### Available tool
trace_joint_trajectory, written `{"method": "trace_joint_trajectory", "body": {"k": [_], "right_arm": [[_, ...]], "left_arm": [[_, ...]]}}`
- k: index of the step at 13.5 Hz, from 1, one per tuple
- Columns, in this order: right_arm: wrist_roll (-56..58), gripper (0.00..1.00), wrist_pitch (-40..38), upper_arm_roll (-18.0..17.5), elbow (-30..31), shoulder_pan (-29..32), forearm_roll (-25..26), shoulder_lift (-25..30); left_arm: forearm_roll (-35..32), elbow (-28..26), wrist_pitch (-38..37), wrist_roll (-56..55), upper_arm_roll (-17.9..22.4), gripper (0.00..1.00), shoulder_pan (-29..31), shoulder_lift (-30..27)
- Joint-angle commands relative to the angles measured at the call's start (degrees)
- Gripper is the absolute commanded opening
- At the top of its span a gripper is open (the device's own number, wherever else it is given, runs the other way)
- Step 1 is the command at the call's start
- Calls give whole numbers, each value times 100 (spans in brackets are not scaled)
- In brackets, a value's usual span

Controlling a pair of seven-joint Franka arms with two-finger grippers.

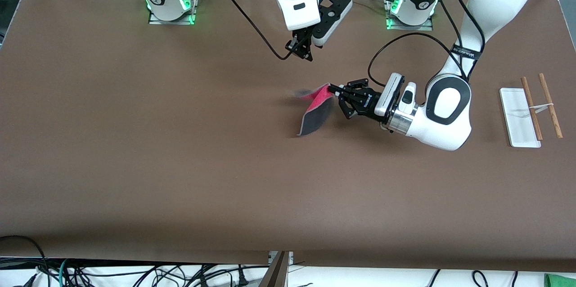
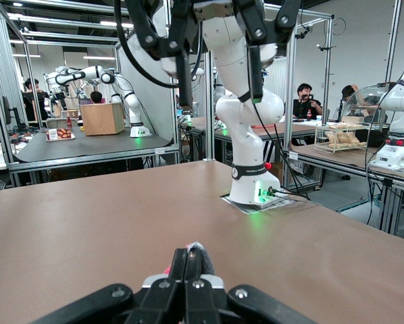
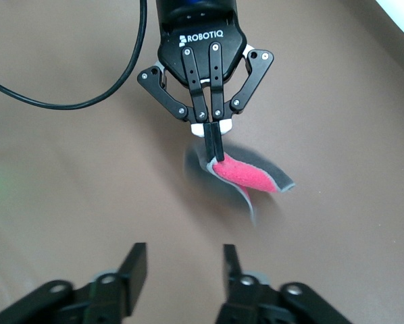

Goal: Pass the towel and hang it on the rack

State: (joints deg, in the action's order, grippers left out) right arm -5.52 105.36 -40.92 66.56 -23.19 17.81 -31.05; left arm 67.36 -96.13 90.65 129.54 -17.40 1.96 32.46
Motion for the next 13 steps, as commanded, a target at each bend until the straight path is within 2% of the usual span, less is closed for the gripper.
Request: {"method": "trace_joint_trajectory", "body": {"k": [1, 4, 7, 10, 11, 13], "right_arm": [[-72, 100, -164, -74, -73, 122, -6, 29], [-72, 100, -603, -57, -81, 341, -15, 125], [-63, 100, -1305, -66, -81, 972, -76, 231], [-2, 100, -1798, 13, -46, 1877, -602, 555], [7, 100, -2000, 161, -46, 2080, -682, 600], [7, 100, -2317, 783, 6, 2213, -683, 810]], "left_arm": [[-152, 7, -92, -147, 17, 0, 41, -135], [-906, 16, -127, -1215, 35, 0, 347, -564], [-1855, 243, -214, -2455, 35, 0, 664, -548], [-2663, 602, -1055, -3390, 35, 0, 1261, -557], [-2988, 909, -1424, -3565, 35, 0, 1480, -513], [-3481, 1541, -2162, -3698, 44, 0, 1972, -260]]}}
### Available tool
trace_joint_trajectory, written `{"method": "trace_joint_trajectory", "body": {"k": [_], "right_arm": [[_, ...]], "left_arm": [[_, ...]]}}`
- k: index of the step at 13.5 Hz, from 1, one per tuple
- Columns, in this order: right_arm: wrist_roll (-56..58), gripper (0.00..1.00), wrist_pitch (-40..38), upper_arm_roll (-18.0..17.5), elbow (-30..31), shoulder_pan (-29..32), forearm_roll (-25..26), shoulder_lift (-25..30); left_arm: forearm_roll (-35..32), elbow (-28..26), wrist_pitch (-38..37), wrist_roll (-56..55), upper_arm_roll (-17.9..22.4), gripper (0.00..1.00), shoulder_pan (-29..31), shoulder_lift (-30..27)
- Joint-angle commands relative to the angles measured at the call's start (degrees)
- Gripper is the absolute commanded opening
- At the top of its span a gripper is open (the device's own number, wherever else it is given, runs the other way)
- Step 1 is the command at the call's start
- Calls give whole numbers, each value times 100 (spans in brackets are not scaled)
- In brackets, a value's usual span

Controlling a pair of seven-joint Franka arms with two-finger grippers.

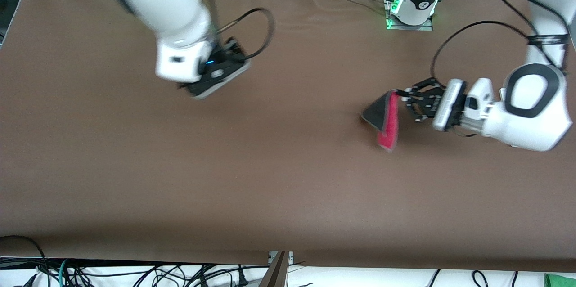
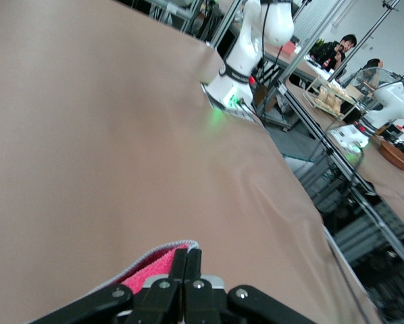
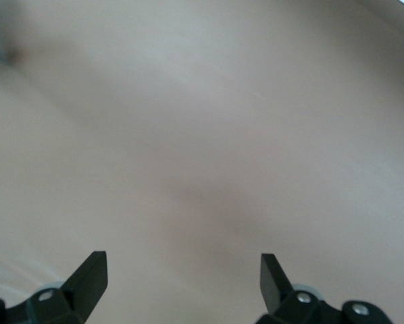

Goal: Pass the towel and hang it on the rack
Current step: 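Carry the towel with the left gripper while the right gripper retracts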

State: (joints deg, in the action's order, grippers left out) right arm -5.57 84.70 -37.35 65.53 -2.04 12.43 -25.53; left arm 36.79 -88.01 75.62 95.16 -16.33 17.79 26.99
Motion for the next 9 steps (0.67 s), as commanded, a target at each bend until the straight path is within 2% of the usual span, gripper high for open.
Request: {"method": "trace_joint_trajectory", "body": {"k": [1, 2, 4, 6, 9], "right_arm": [[4, 100, -278, 761, 187, 125, -144, 416], [3, 100, -287, 1147, 293, 177, -153, 548], [-5, 100, -548, 1711, 416, 248, -153, 786], [-23, 100, -761, 2028, 425, 344, -144, 892], [-5, 100, -1094, 2196, 522, 634, -144, 1041]], "left_arm": [[-767, 1064, -1011, -261, -20, 0, 566, 333], [-1101, 1250, -1241, -253, 68, 0, 837, 316], [-1288, 1321, -1436, -209, 95, 0, 1635, 350], [-1594, 1444, -1515, -113, 104, 0, 2261, 351], [-1728, 1988, -1411, 310, 252, 0, 2833, 455]]}}
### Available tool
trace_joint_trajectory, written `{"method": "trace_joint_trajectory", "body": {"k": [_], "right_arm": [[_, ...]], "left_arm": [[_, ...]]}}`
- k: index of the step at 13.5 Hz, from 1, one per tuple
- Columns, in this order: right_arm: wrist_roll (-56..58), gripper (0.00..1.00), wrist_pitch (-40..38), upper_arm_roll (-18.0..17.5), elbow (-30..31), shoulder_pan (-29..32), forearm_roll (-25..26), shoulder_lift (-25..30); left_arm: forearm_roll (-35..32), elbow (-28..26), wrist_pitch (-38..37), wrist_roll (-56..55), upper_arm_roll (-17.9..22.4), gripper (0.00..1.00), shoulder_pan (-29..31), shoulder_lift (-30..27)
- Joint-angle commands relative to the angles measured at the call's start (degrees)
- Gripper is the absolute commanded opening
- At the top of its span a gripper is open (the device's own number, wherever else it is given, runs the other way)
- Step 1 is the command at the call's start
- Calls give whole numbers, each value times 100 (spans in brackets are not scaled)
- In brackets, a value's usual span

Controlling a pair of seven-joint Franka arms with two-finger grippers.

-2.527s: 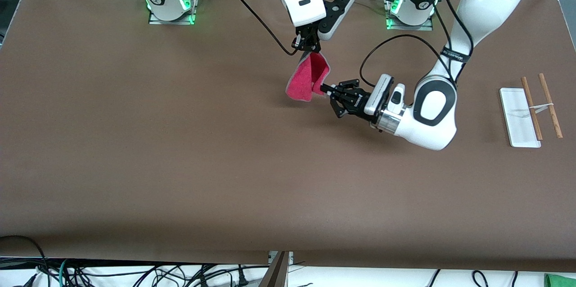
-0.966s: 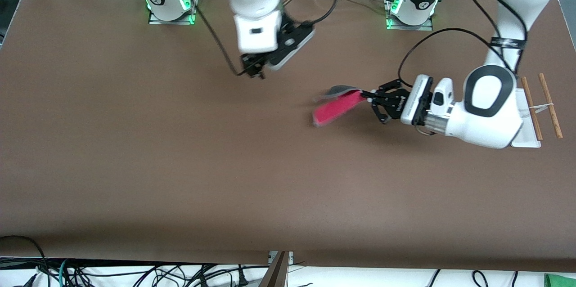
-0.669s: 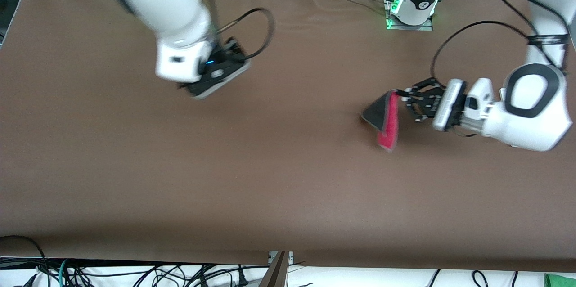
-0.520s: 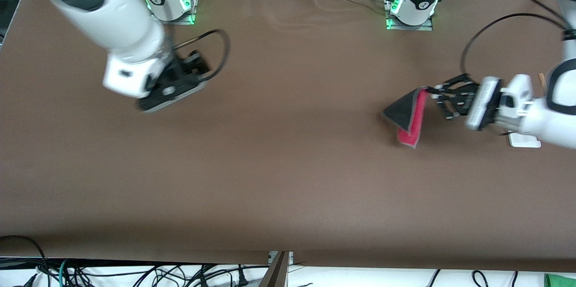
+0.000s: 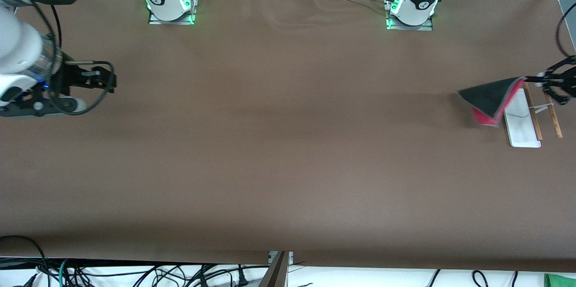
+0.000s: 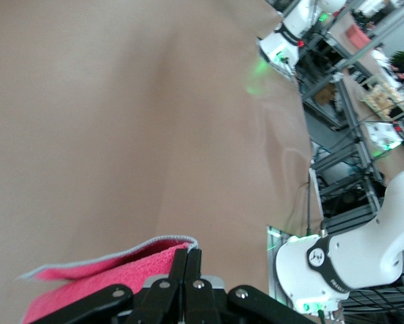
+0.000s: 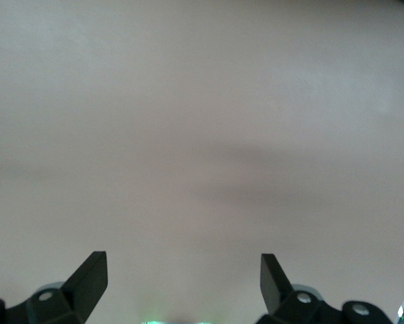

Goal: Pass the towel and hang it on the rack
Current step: 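Carry the towel with the left gripper while the right gripper retracts, then drape the towel over the wooden dowels with the left gripper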

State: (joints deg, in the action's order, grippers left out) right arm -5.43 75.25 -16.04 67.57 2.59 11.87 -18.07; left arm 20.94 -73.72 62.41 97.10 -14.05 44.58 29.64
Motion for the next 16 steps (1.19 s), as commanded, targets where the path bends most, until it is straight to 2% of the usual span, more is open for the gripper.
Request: {"method": "trace_joint_trajectory", "body": {"k": [1, 4, 8, 10, 12, 14, 16], "right_arm": [[-19, 100, -160, 170, 362, 233, -88, 391], [-19, 100, -151, 592, 450, 330, -97, 603], [269, 100, -160, 646, 792, 479, -448, 787], [875, 100, -169, 646, 802, 497, -492, 814], [720, 100, -186, 672, 828, 558, -1008, 893], [220, 100, -213, 672, 837, 559, -1125, 937], [462, 100, -239, 646, 854, 559, -1081, 929]], "left_arm": [[-152, 743, 33, 160, 138, 0, 304, 261], [-152, 1087, 323, 248, 245, 0, 805, 533], [-169, 1158, 1158, 353, 393, 0, 1114, 824], [-169, 1167, 1762, 1247, 543, 0, 1132, 921], [-161, 1158, 1862, 1373, 815, 0, 1150, 930], [-178, 1150, 1906, 1549, 965, 0, 1150, 1043], [-178, 1132, 2063, 1785, 1158, 0, 1150, 1254]]}}
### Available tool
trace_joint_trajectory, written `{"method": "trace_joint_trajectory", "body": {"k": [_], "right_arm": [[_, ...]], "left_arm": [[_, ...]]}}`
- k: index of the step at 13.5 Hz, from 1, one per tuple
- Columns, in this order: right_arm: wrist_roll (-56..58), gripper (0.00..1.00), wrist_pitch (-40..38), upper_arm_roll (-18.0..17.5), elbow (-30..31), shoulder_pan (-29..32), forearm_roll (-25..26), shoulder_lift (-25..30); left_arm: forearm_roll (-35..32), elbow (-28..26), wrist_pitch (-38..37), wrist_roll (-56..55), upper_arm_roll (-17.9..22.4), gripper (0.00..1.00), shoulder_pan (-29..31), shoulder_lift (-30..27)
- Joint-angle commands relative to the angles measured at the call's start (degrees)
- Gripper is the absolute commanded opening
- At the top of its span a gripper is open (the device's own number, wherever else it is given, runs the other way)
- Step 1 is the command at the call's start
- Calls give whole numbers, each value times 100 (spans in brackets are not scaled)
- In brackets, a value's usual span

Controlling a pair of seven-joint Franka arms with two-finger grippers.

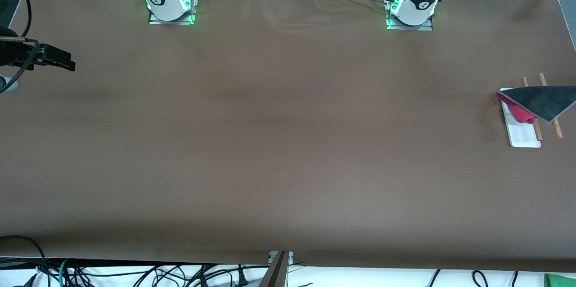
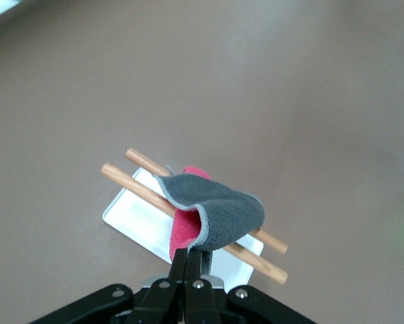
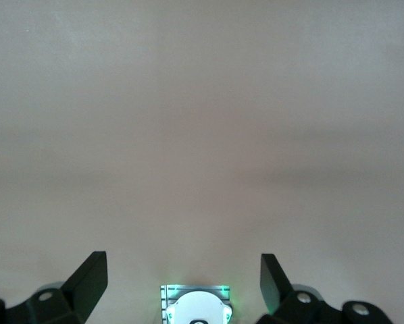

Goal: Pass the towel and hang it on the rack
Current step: 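Drape the towel over the wooden dowels with the left gripper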

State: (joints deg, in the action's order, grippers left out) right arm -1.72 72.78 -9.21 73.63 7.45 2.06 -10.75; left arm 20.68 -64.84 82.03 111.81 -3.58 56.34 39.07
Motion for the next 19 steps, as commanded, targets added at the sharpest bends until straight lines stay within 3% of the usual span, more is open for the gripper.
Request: {"method": "trace_joint_trajectory", "body": {"k": [1, 11, 19], "right_arm": [[293, 100, 25, -72, 257, 73, -92, 205], [383, 100, 52, -55, 99, 73, -66, 21], [365, 100, 52, 7, 64, 73, -74, -23]], "left_arm": [[-152, 253, 286, 446, 147, 0, -18, 416], [-125, 270, 928, 886, 261, 0, 210, 1198], [-99, 270, 1043, 931, 261, 0, 237, 1392]]}}
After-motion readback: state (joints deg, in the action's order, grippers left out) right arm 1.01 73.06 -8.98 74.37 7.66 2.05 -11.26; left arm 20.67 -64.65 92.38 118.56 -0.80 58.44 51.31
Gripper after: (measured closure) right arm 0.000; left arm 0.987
